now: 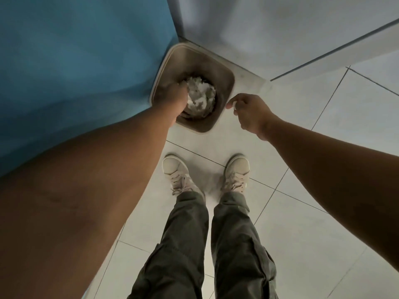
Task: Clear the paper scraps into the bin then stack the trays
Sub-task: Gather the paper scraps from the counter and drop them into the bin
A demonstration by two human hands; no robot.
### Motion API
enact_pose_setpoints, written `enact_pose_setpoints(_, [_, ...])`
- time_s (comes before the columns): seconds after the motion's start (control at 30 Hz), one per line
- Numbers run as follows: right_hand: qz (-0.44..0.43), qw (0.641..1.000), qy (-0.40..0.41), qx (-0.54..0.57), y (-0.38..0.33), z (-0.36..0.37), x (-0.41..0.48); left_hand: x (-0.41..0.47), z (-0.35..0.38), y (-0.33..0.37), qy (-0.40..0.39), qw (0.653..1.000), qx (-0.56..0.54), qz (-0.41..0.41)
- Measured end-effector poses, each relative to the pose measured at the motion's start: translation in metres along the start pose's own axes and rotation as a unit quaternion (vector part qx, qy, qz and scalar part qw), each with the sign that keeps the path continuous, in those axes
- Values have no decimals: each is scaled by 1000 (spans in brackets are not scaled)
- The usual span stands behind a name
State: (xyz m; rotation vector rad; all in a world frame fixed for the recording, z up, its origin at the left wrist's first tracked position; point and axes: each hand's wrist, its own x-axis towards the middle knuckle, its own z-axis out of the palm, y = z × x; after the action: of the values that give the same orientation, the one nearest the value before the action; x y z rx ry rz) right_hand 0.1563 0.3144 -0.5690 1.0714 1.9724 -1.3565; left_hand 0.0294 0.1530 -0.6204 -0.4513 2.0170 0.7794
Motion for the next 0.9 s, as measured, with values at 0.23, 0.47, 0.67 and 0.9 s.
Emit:
enact_pose_setpoints(0.23, [-69,997,2,-25,-39,20,10,-32,0,-10,17,996,35,79])
enact_pose_setpoints(0.47, [-99,991,-23,-87,-58,50,48,-28,-20,-15,78,987,49,130])
enact_pose_setpoints(0.67, [-123,971,-32,-201,-47,69,59,-25,-29,-23,89,989,11,120])
enact_pose_setpoints(0.9, [-147,978,-4,-149,-55,25,-4,-72,-36,-11,91,974,115,170])
